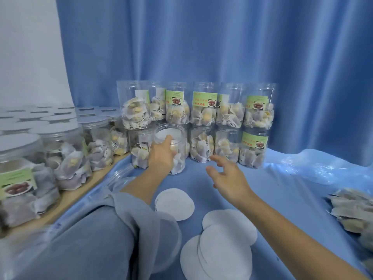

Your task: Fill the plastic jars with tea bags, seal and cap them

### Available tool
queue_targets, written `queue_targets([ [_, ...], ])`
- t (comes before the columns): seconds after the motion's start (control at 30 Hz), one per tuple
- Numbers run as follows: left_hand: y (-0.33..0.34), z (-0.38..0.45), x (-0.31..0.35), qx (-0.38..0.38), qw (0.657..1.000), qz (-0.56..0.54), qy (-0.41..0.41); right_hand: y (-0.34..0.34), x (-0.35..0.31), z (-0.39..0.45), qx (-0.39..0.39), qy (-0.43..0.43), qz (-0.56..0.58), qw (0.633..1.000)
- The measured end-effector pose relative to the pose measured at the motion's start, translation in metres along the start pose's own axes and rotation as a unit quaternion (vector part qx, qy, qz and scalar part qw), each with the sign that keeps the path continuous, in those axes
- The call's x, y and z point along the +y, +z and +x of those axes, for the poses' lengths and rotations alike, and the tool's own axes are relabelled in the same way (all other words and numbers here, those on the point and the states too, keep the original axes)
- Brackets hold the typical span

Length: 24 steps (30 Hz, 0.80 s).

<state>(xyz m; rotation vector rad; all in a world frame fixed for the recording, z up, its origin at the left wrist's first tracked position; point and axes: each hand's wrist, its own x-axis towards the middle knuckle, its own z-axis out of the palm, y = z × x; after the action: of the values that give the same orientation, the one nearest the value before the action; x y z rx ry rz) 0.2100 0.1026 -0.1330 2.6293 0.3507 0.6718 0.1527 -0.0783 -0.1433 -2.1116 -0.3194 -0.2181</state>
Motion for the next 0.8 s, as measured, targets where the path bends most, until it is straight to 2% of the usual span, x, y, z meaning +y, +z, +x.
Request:
queue_targets([
  [0.1, -0.014, -0.019, 0.012, 0.019, 0.994, -0.109, 0.012, -0.003, -0.014, -0.004, 0.007, -0.042, 0.004, 0.999],
  [0.23, -0.043, -0.049, 0.037, 0.036, 0.986, -0.154, 0.062, -0.014, -0.037, -0.013, 0.009, -0.110, -0.001, 0.994],
  [0.4, -0.088, -0.105, 0.072, 0.032, 0.975, -0.188, 0.116, -0.045, -0.047, -0.043, 0.039, -0.168, -0.133, 0.976],
  [0.5, -0.112, -0.146, 0.089, 0.026, 0.962, -0.222, 0.156, -0.072, -0.048, -0.070, 0.086, -0.195, -0.094, 0.972],
  [0.6, -0.122, -0.188, 0.107, 0.013, 0.957, -0.218, 0.193, -0.097, -0.044, -0.104, 0.080, -0.215, -0.069, 0.971],
  [0.7, -0.119, -0.225, 0.123, 0.002, 0.951, -0.255, 0.175, -0.114, -0.031, -0.138, 0.071, -0.198, -0.073, 0.975],
  [0.8, -0.104, -0.260, 0.132, -0.006, 0.927, -0.354, 0.126, -0.125, -0.013, -0.166, 0.075, -0.178, -0.054, 0.980],
])
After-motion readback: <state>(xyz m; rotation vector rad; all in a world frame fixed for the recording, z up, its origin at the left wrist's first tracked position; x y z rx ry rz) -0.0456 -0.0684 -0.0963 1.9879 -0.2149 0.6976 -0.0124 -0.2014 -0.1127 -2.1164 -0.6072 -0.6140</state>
